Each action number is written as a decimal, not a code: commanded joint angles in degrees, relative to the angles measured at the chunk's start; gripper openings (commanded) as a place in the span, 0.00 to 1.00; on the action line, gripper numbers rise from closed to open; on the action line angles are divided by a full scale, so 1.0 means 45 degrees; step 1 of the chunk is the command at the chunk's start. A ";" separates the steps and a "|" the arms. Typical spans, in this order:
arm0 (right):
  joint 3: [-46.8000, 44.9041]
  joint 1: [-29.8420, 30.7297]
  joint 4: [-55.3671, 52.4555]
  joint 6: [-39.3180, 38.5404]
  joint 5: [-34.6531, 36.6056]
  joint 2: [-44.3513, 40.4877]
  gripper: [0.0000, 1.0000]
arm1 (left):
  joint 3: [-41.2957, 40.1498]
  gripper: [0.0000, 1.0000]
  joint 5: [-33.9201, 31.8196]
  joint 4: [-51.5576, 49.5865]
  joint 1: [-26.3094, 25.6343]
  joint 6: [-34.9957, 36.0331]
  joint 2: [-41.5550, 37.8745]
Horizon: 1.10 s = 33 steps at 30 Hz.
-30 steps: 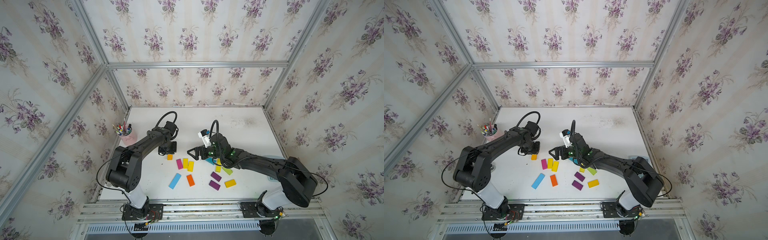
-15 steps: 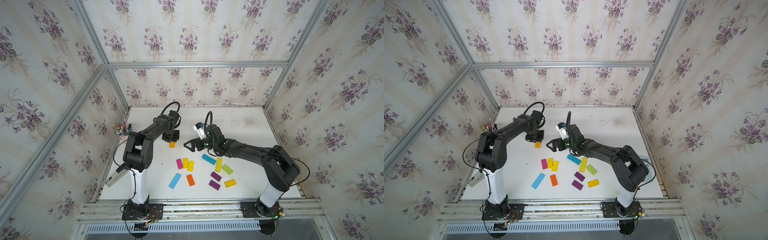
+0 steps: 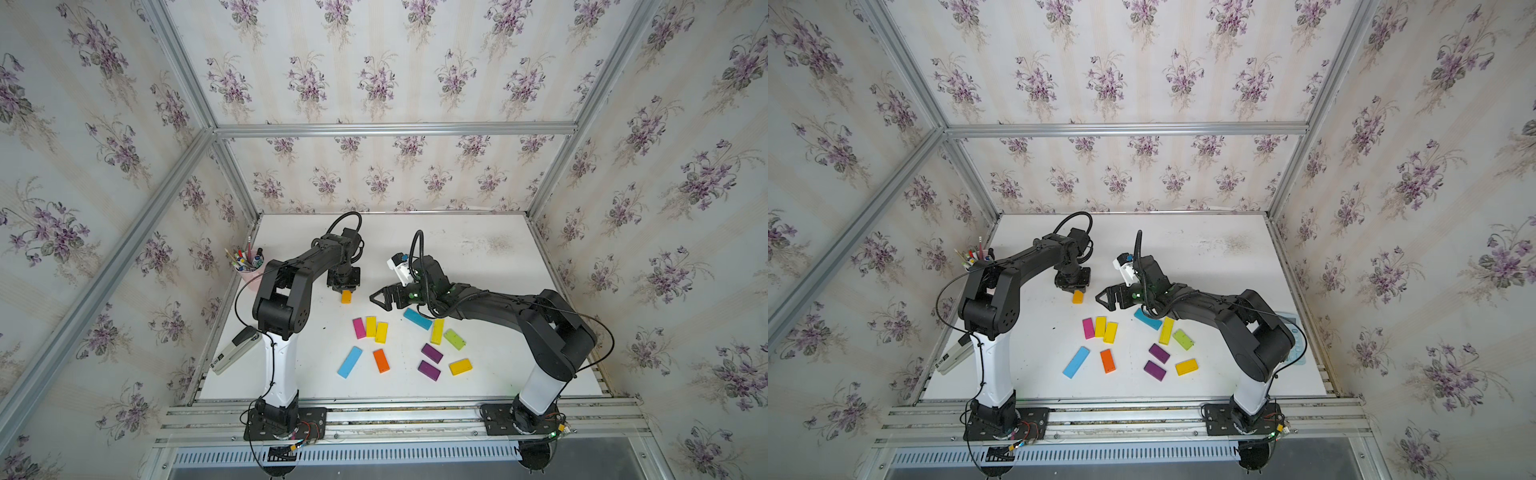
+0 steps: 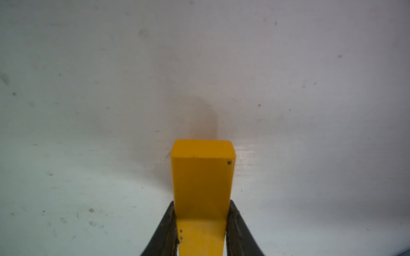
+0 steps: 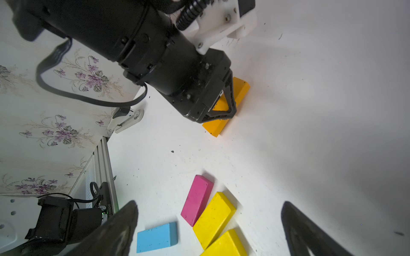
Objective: Assemble the letter t with building blocks
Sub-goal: Place the building block at the center of the board.
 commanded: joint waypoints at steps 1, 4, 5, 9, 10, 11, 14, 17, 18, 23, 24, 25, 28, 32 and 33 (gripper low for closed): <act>-0.0163 -0.0026 0.0711 0.0164 -0.0216 -0.0118 1.00 | -0.0139 0.32 0.0114 0.0180 -0.0139 -0.0324 -0.0115; -0.0337 -0.0026 0.0805 0.0219 -0.0229 -0.0233 1.00 | -0.0215 0.32 0.0075 0.0251 -0.0288 -0.0465 -0.0065; -0.0395 -0.0026 0.0806 0.0213 -0.0212 -0.0274 1.00 | -0.0250 0.32 0.0075 0.0290 -0.0296 -0.0517 -0.0038; -0.0513 -0.0025 0.0786 0.0205 -0.0195 -0.0363 1.00 | -0.0239 0.33 0.0094 0.0373 -0.0350 -0.0598 0.0041; -0.0532 -0.0031 0.0786 0.0188 -0.0190 -0.0383 1.00 | -0.0226 0.33 0.0094 0.0375 -0.0360 -0.0588 0.0075; -0.0566 -0.0028 0.0786 0.0199 -0.0190 -0.0392 1.00 | -0.0208 0.34 0.0094 0.0366 -0.0360 -0.0587 0.0089; -0.0615 -0.0027 0.0793 0.0229 -0.0169 -0.0431 1.00 | -0.0196 0.37 0.0094 0.0372 -0.0379 -0.0603 0.0157; -0.0655 -0.0027 0.0859 0.0278 -0.0166 -0.0417 1.00 | -0.0233 0.39 0.0094 0.0374 -0.0379 -0.0583 0.0231; -0.0642 -0.0032 0.0879 0.0283 -0.0188 -0.0402 1.00 | -0.0234 0.41 0.0094 0.0386 -0.0379 -0.0586 0.0241; -0.0616 -0.0026 0.0884 0.0294 -0.0228 -0.0353 1.00 | -0.0284 0.44 0.0124 0.0447 -0.0379 -0.0561 0.0271; -0.0616 -0.0036 0.0874 0.0310 -0.0219 -0.0335 1.00 | -0.0286 0.45 0.0126 0.0449 -0.0379 -0.0557 0.0275; -0.0616 -0.0022 0.0874 0.0318 -0.0229 -0.0334 1.00 | -0.0277 0.46 0.0133 0.0467 -0.0379 -0.0543 0.0288; -0.0616 -0.0036 0.0884 0.0324 -0.0246 -0.0276 1.00 | -0.0239 0.48 0.0153 0.0455 -0.0379 -0.0523 0.0260; -0.0672 -0.0026 0.0923 0.0365 -0.0288 -0.0273 1.00 | -0.0261 0.53 0.0114 0.0392 -0.0392 -0.0528 0.0123; -0.0703 -0.0024 0.0940 0.0362 -0.0290 -0.0295 1.00 | -0.0274 0.54 0.0096 0.0386 -0.0397 -0.0528 0.0038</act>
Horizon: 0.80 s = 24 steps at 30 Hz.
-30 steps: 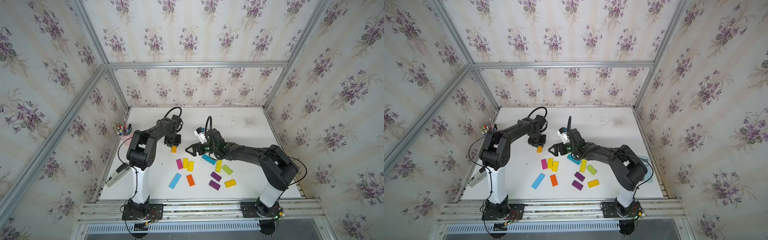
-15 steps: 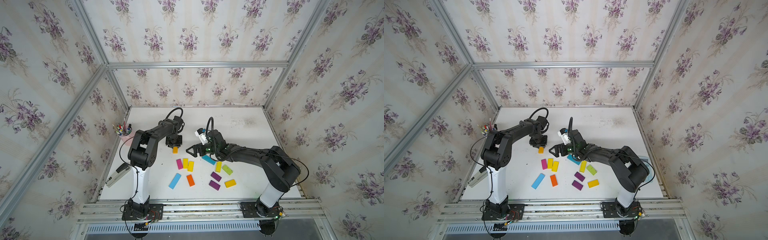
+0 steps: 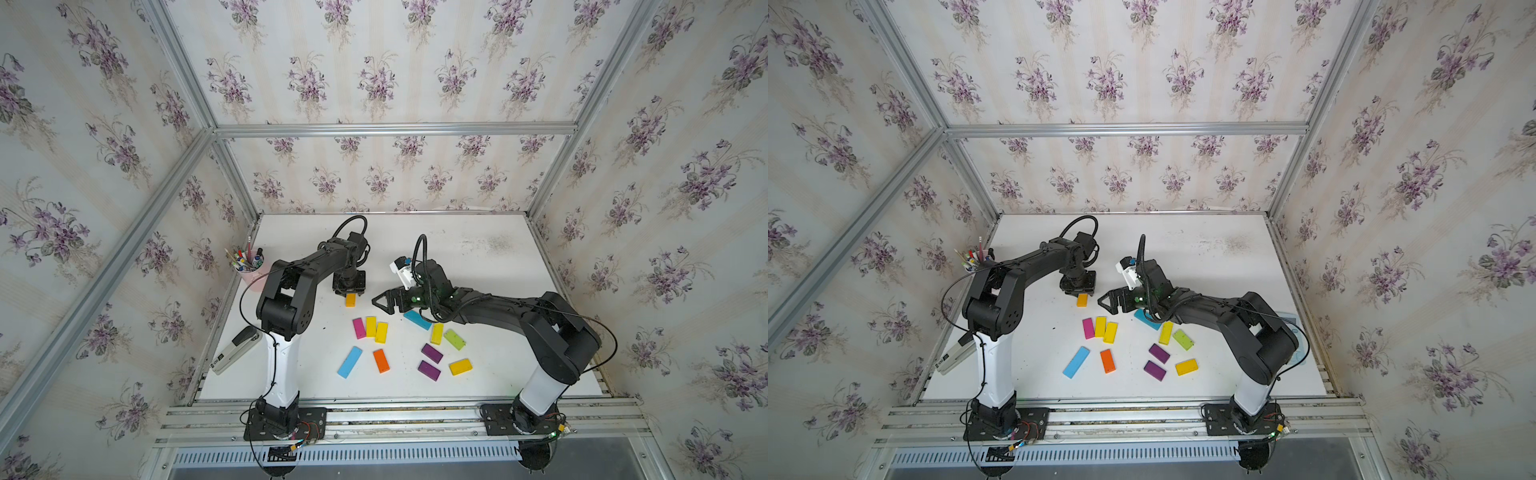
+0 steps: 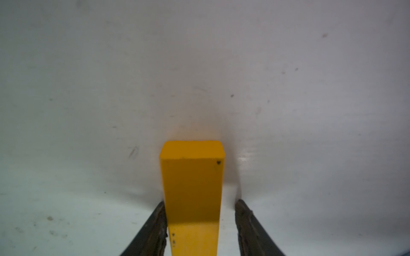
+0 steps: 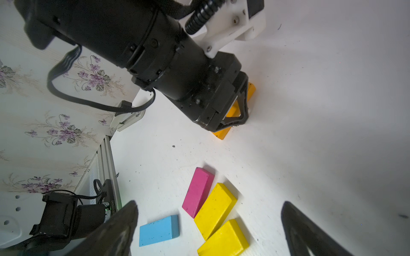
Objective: Assemble the letter t with building blocks
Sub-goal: Place the building block at the center of the board.
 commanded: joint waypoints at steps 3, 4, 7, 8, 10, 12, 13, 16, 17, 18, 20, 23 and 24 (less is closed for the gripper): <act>-0.0149 -0.0024 0.0442 0.0076 -0.0171 -0.0076 1.00 | -0.0175 0.55 -0.0245 -0.0100 -0.0001 -0.0040 -0.0522; -0.0208 -0.0011 0.0459 0.0076 -0.0171 -0.0134 1.00 | -0.0222 0.55 -0.0332 -0.0121 -0.0017 -0.0049 -0.0712; -0.0396 -0.0022 0.0520 0.0131 -0.0126 -0.0314 1.00 | -0.0405 0.59 -0.0523 -0.0144 -0.0020 -0.0019 -0.1245; -0.0473 -0.0022 0.0554 0.0158 -0.0100 -0.0373 1.00 | -0.0449 0.59 -0.0544 -0.0164 -0.0039 -0.0019 -0.1419; -0.0637 -0.0041 0.0608 0.0225 -0.0051 -0.0523 1.00 | -0.0547 0.58 -0.0564 -0.0274 -0.0095 -0.0004 -0.1807; -0.0789 -0.0021 0.0659 0.0302 -0.0012 -0.0675 1.00 | -0.0659 0.56 -0.0620 -0.0368 -0.0189 0.0033 -0.2194; -0.0900 -0.0020 0.0709 0.0343 0.0020 -0.0773 1.00 | -0.0742 0.49 -0.0642 -0.0436 -0.0233 0.0042 -0.2391; -0.1209 -0.0007 0.0828 0.0470 0.0095 -0.1055 1.00 | -0.1151 0.30 -0.0628 -0.0521 -0.0366 -0.0019 -0.2962; -0.1303 0.0013 0.0866 0.0513 0.0102 -0.1161 1.00 | -0.1326 0.26 -0.0623 -0.0523 -0.0386 -0.0039 -0.3112; -0.1435 0.0016 0.0906 0.0565 0.0135 -0.1272 1.00 | -0.1542 0.25 -0.0623 -0.0513 -0.0424 -0.0077 -0.3306; -0.1707 0.0083 0.0931 0.0641 0.0221 -0.1534 1.00 | -0.2025 0.21 -0.0623 -0.0490 -0.0517 -0.0136 -0.3700; -0.2257 0.0311 0.0894 0.0727 0.0544 -0.2046 1.00 | -0.2924 0.11 -0.0603 -0.0451 -0.0681 -0.0299 -0.4373; -0.2499 0.0411 0.0910 0.0763 0.0671 -0.2244 1.00 | -0.3277 0.09 -0.0621 -0.0438 -0.0755 -0.0395 -0.4641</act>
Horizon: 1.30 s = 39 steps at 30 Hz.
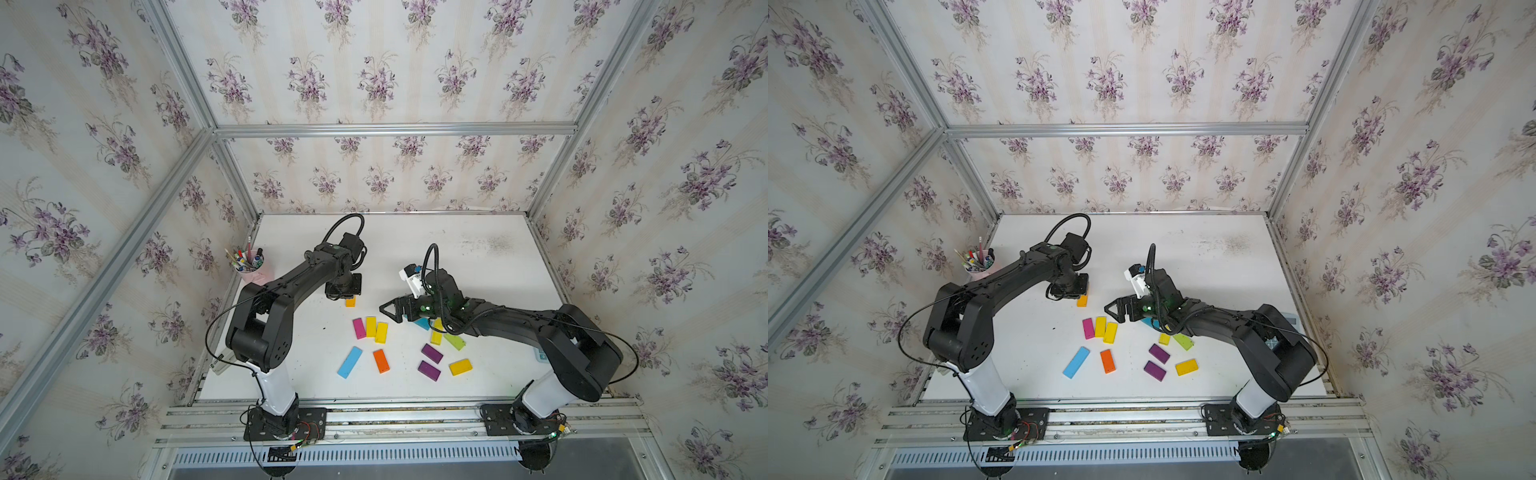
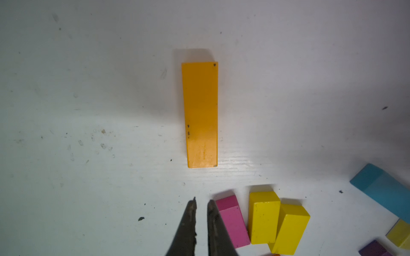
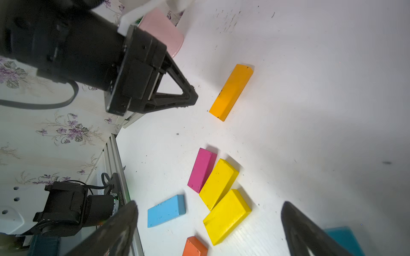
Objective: Assemble the letter t with building blocks
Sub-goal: Place the building block at the center of the board, then pick up the building block from the center of the board.
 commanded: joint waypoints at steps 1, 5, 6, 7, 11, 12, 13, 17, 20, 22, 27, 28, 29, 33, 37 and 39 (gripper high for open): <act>-0.0590 0.0242 0.0399 0.0221 0.0427 -0.0557 1.00 | -0.0832 0.07 -0.0085 -0.0122 -0.0205 -0.0399 -0.0699; -0.1700 0.0510 0.0635 0.0585 0.0754 -0.1396 1.00 | -0.2317 0.00 0.0071 0.0244 -0.0662 -0.1032 -0.1842; -0.1954 0.0581 0.0621 0.0650 0.0821 -0.1633 1.00 | -0.2729 0.00 0.0083 0.0328 -0.0785 -0.1231 -0.2134; -0.2190 0.0643 0.0597 0.0688 0.0904 -0.1845 1.00 | -0.3089 0.00 0.0083 0.0453 -0.0922 -0.1432 -0.2408; -0.2941 0.0888 0.0414 0.0721 0.1186 -0.2653 1.00 | -0.4213 0.00 0.0362 0.1170 -0.1546 -0.2327 -0.3189; -0.3109 0.0939 0.0349 0.0684 0.1255 -0.2826 1.00 | -0.4410 0.00 0.0395 0.1301 -0.1716 -0.2545 -0.3293; -0.3299 0.0990 0.0291 0.0679 0.1323 -0.2972 1.00 | -0.4552 0.00 0.0377 0.1416 -0.1894 -0.2717 -0.3356; -0.3761 0.1067 -0.0181 0.0561 0.1762 -0.3637 0.97 | -0.4917 0.33 0.0303 0.1641 -0.2320 -0.3139 -0.3433; -0.3894 0.1095 -0.0790 0.0413 0.2257 -0.4398 0.75 | -0.4943 0.49 0.0206 0.1667 -0.2498 -0.3215 -0.3477; -0.3873 0.1098 -0.1307 0.0386 0.2732 -0.4831 0.38 | -0.4906 0.55 0.0199 0.1724 -0.2552 -0.3254 -0.3482; -0.4209 0.1113 -0.1613 0.0561 0.3336 -0.5537 0.00 | -0.4729 0.65 0.0278 0.1970 -0.2614 -0.3297 -0.3338; -0.4282 0.1112 -0.1610 0.0576 0.3356 -0.5596 0.00 | -0.4709 0.67 0.0278 0.2070 -0.2624 -0.3354 -0.3277; -0.4362 0.1106 -0.1577 0.0581 0.3355 -0.5626 0.00 | -0.4700 0.68 0.0297 0.2200 -0.2640 -0.3406 -0.3231; -0.4671 0.1109 -0.1532 0.0678 0.3327 -0.5732 0.00 | -0.4598 0.69 0.0308 0.2515 -0.2786 -0.3653 -0.2963; -0.4949 0.1090 -0.1600 0.0679 0.3442 -0.6068 0.00 | -0.4331 0.68 0.0141 0.2548 -0.3025 -0.3852 -0.2573; -0.5060 0.1093 -0.1631 0.0713 0.3558 -0.6311 0.00 | -0.4213 0.68 0.0074 0.2560 -0.3138 -0.3954 -0.2397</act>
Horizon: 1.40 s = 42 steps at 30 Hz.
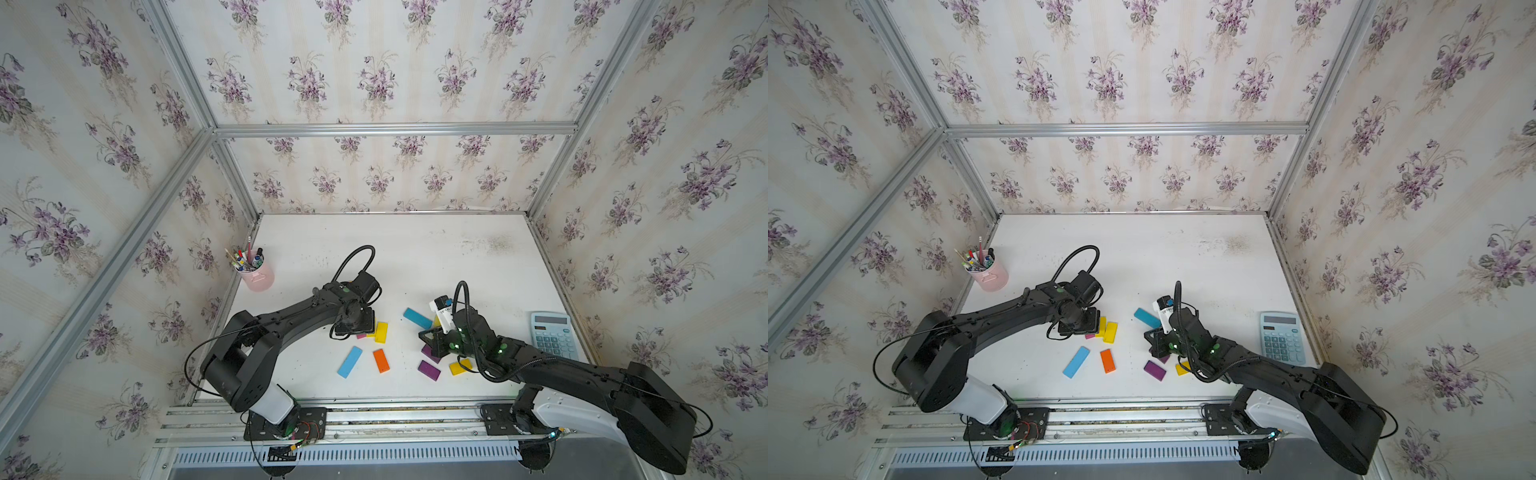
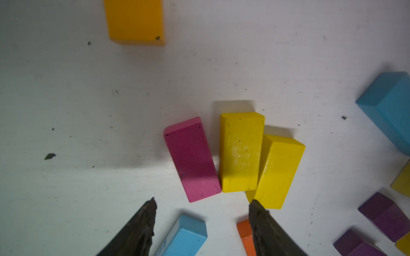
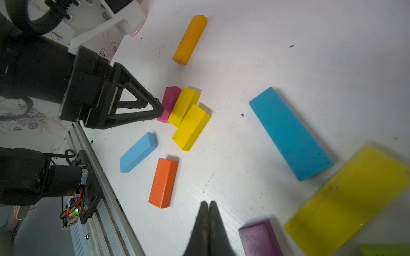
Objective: Assemble the letter t with building blocks
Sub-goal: Pick up the building block from the center of the board.
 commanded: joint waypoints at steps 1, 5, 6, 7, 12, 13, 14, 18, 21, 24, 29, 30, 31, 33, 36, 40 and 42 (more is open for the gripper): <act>-0.0134 0.0010 0.0046 0.0090 0.0364 -0.0363 0.00 | 0.0207 0.67 -0.0270 0.0149 -0.0127 -0.0341 0.0249; -0.0263 0.0005 -0.0154 0.0053 0.0434 -0.0667 0.00 | 0.0268 0.64 -0.0587 0.0062 -0.0170 -0.0599 0.0572; -0.0278 0.0000 -0.0188 0.0057 0.0434 -0.0709 0.00 | 0.0244 0.63 -0.0692 0.0077 -0.0188 -0.0684 0.0562; -0.0285 0.0006 -0.0216 0.0055 0.0401 -0.0751 0.00 | 0.0164 0.62 -0.0800 0.0163 -0.0188 -0.0747 0.0515; -0.0230 0.0010 -0.0286 0.0014 0.0250 -0.0752 0.00 | 0.0056 0.56 -0.1354 0.0364 -0.0176 -0.1071 0.0146; -0.0196 0.0008 -0.0262 -0.0005 0.0188 -0.0720 0.00 | 0.0073 0.56 -0.1407 0.0394 -0.0149 -0.1037 0.0195; -0.0193 0.0010 -0.0230 0.0004 0.0116 -0.0681 0.00 | 0.0185 0.56 -0.1429 0.0295 -0.0110 -0.0990 0.0343; -0.0131 0.0001 -0.0077 0.0014 -0.0015 -0.0491 0.16 | 0.0638 0.57 -0.1468 -0.0001 -0.0069 -0.0767 0.0972; -0.0130 -0.0009 -0.0062 0.0021 -0.0015 -0.0461 0.29 | 0.0621 0.57 -0.1391 0.0130 0.0037 -0.0724 0.1111; -0.0146 -0.0029 -0.0081 -0.0019 -0.0034 -0.0460 0.55 | 0.0525 0.57 -0.1332 0.0264 0.0136 -0.0682 0.1166; -0.0105 -0.0087 -0.0101 -0.0142 -0.0032 -0.0480 0.97 | 0.0502 0.57 -0.1120 0.0412 0.0224 -0.0592 0.1356; -0.0088 -0.0088 -0.0101 -0.0158 -0.0034 -0.0480 1.00 | 0.0521 0.57 -0.1117 0.0395 0.0241 -0.0598 0.1409; -0.0065 -0.0099 -0.0096 -0.0162 -0.0047 -0.0475 1.00 | 0.0522 0.57 -0.1107 0.0395 0.0232 -0.0595 0.1455; -0.0051 -0.0107 -0.0083 -0.0144 -0.0054 -0.0480 1.00 | 0.0493 0.57 -0.1117 0.0385 0.0263 -0.0586 0.1463; -0.0045 -0.0107 -0.0043 -0.0136 -0.0112 -0.0461 0.81 | 0.0371 0.57 -0.1136 0.0495 0.0315 -0.0600 0.1422; -0.0031 -0.0145 -0.0042 -0.0124 -0.0076 -0.0384 0.29 | 0.0274 0.57 -0.1156 0.0550 0.0417 -0.0627 0.1422; 0.0010 -0.0155 -0.0100 -0.0141 -0.0073 -0.0344 0.23 | 0.0217 0.57 -0.1156 0.0624 0.0468 -0.0625 0.1378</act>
